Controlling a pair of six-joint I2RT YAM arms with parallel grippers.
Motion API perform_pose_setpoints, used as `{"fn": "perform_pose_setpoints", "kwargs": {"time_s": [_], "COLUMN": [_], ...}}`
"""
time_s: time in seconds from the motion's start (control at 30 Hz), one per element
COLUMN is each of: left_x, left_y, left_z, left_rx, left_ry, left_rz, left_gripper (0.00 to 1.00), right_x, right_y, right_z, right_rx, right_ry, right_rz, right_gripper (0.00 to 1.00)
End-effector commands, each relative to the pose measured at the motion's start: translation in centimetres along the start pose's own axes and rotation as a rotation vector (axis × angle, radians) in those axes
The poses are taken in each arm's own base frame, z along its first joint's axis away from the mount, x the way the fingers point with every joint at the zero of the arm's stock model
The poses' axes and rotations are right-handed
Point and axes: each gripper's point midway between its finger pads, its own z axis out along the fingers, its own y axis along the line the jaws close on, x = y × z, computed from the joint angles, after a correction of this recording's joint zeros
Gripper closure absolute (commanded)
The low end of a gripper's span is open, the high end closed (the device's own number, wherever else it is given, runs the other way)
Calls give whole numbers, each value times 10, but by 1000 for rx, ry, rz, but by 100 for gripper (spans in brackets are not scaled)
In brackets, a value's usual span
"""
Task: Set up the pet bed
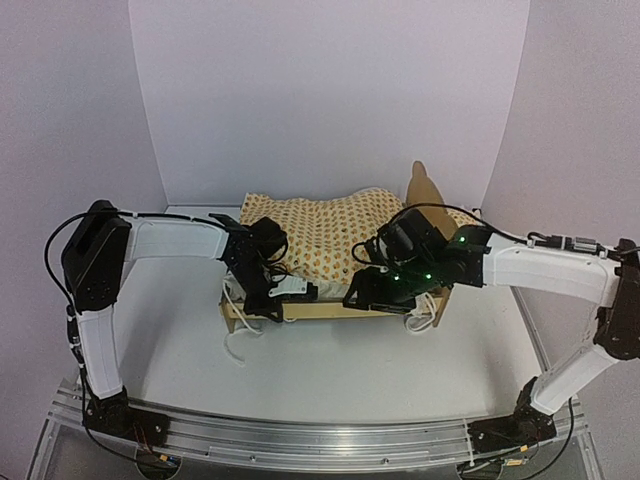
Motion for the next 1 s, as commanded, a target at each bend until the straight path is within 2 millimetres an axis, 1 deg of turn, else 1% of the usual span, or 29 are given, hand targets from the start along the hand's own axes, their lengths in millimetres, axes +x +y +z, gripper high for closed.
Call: {"fn": "perform_pose_setpoints", "kwargs": {"time_s": [0.0, 0.07, 0.1, 0.13, 0.17, 0.23, 0.27, 0.33, 0.37, 0.47, 0.5, 0.57, 0.67, 0.77, 0.9, 0.97], "left_x": [-16, -34, -43, -50, -57, -68, -73, -83, -86, -95, -98, -103, -107, -109, -107, -108], "left_y": [-11, -8, -8, -7, -6, -5, -6, -8, -9, -16, -18, -19, -17, -18, -21, -21], "left_z": [1, -16, -26, -36, -45, -59, -64, -76, -79, -89, -93, -99, -104, -107, -107, -108], "left_rx": [103, 108, 112, 113, 116, 124, 135, 154, 170, 220, 230, 232, 222, 219, 229, 233], "left_ry": [-30, -70, -90, -106, -124, -150, -163, -184, -190, -212, -224, -248, -267, -269, -268, -274], "left_rz": [-83, -109, -120, -130, -137, -150, -158, -176, -190, -217, -218, -211, -199, -190, -192, -192], "left_gripper": [100, 100, 100, 100, 100, 100, 100, 100, 100, 100, 100, 100, 100, 100, 100, 100], "right_x": [27, 39, 45, 47, 38, 29, 26, 17, 11, -2, -5, -10, -20, -26, -40, -45], "right_y": [85, 105, 104, 104, 108, 100, 99, 103, 104, 85, 74, 67, 68, 67, 65, 67], "right_z": [5, 15, 26, 33, 35, 51, 61, 71, 72, 73, 74, 78, 89, 96, 86, 86], "right_rx": [-344, -423, -423, -447, -480, -477, -458, -453, -462, -468, -456, -486, -564, -585, -619, -631], "right_ry": [-107, -179, -203, -251, -327, -415, -425, -464, -502, -637, -677, -711, -708, -706, -746, -753], "right_rz": [-319, -395, -394, -382, -342, -278, -272, -258, -235, -127, -98, -76, -76, -81, -94, -95], "right_gripper": [35, 35, 36, 37, 39, 43, 44, 42, 40, 36, 35, 34, 33, 35, 36, 36]}}
